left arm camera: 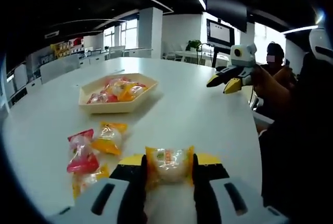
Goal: Pick up the marshmallows scattered on the table and place them into the bowl on the table
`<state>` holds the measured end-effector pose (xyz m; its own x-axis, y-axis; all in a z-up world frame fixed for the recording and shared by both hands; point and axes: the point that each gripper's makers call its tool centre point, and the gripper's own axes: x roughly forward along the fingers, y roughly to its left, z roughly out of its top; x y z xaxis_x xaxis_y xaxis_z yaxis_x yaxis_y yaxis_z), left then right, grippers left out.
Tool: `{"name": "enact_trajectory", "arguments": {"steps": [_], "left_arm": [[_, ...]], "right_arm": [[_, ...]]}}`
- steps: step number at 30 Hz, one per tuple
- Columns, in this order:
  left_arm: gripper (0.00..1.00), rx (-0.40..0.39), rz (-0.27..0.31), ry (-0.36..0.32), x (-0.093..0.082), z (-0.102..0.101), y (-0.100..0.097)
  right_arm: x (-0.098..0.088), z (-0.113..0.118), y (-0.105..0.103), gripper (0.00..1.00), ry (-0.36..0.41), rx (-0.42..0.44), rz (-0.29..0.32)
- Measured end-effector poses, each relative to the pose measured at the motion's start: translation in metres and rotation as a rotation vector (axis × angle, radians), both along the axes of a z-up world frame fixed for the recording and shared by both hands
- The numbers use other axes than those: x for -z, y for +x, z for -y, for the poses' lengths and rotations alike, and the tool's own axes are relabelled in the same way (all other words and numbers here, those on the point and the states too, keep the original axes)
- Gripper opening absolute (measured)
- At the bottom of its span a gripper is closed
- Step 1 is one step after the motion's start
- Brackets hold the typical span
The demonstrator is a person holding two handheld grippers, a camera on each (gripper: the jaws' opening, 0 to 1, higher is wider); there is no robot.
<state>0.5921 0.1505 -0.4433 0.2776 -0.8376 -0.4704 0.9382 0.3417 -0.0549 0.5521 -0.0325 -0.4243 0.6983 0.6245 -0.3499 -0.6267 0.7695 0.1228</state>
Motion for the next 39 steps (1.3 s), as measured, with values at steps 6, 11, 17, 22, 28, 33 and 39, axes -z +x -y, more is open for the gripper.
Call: {"name": "enact_trajectory", "arguments": {"steps": [6,11,17,22,28,33,39], "left_arm": [[0.3,0.007,0.022,0.016,-0.001,-0.001,-0.002],[0.29,0.011,0.029,0.02,-0.001,-0.001,-0.002],[0.29,0.005,0.022,0.011,-0.001,-0.001,-0.001],[0.29,0.009,0.031,0.006,-0.003,-0.003,0.0],[0.29,0.005,0.064,-0.019,-0.012,-0.006,0.005],[0.29,0.003,0.067,-0.019,-0.012,-0.008,0.007],[0.3,0.022,0.102,-0.058,-0.021,-0.004,0.007]], "right_arm": [[-0.001,0.001,0.0,0.37,0.0,0.001,0.002],[-0.004,0.0,0.0,0.37,0.001,-0.004,0.014],[-0.001,0.0,-0.001,0.37,-0.004,-0.008,0.003],[-0.001,0.0,0.0,0.37,-0.001,-0.008,0.003],[-0.001,0.001,0.0,0.37,-0.001,-0.007,0.002],[0.0,0.0,0.0,0.37,-0.002,-0.009,0.001],[0.0,0.001,0.001,0.37,-0.002,-0.009,0.0]]}}
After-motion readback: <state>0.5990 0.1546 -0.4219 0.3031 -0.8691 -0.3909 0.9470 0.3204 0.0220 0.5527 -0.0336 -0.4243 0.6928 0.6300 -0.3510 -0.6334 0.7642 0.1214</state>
